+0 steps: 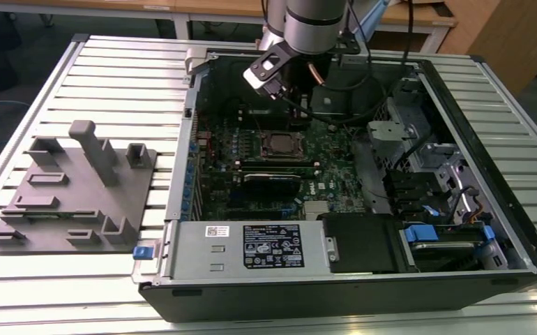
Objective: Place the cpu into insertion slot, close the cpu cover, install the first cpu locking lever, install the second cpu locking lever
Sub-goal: 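Close the cpu cover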
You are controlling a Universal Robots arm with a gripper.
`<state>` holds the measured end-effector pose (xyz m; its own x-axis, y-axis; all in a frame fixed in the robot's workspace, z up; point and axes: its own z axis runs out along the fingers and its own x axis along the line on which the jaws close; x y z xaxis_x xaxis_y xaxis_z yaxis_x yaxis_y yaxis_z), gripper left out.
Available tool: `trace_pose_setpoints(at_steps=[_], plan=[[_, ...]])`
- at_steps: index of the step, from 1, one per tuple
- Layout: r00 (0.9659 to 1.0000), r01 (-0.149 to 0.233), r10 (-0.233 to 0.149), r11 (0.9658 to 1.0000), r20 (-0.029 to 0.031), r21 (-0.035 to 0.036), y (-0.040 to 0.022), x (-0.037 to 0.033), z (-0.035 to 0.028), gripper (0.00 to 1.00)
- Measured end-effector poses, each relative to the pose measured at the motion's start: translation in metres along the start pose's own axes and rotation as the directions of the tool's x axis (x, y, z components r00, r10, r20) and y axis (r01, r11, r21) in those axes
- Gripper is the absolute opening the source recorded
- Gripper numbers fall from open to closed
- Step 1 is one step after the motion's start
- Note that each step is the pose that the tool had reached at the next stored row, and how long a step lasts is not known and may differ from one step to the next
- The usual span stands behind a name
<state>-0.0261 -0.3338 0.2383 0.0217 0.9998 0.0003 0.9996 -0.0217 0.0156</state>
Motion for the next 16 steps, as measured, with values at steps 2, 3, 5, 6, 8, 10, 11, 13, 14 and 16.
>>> trace_pose_setpoints(at_steps=[2, 3, 5, 6, 8, 10, 11, 13, 14, 16], plan=[[1.0000, 0.000, 0.000, 1.0000, 0.0000, 0.0000, -0.0024, -0.0001, 0.0010, 0.10], [1.0000, 0.000, 0.000, 1.0000, 0.0001, 0.0001, -0.0040, -0.0001, 0.0015, 0.10], [1.0000, 0.000, 0.000, 1.0000, 0.0002, 0.0002, -0.0055, -0.0002, 0.0017, 0.10], [1.0000, 0.000, 0.000, 1.0000, 0.0002, 0.0001, -0.0055, -0.0002, 0.0017, 0.10], [1.0000, 0.000, 0.000, 1.0000, 0.0001, 0.0001, -0.0056, -0.0001, 0.0017, 0.10], [1.0000, 0.002, -0.002, 1.0000, 0.0001, 0.0001, -0.0056, -0.0001, 0.0018, 0.10], [1.0000, 0.008, -0.008, 1.0000, -0.0001, 0.0000, -0.0056, -0.0001, 0.0018, 0.10], [0.9995, 0.032, -0.032, 0.9995, -0.0004, 0.0001, -0.0057, -0.0001, 0.0019, 0.10], [0.9989, 0.047, -0.047, 0.9989, -0.0006, 0.0001, -0.0057, -0.0002, 0.0020, 0.10], [0.9970, 0.077, -0.077, 0.9970, -0.0011, 0.0001, -0.0057, -0.0001, 0.0021, 0.10]])
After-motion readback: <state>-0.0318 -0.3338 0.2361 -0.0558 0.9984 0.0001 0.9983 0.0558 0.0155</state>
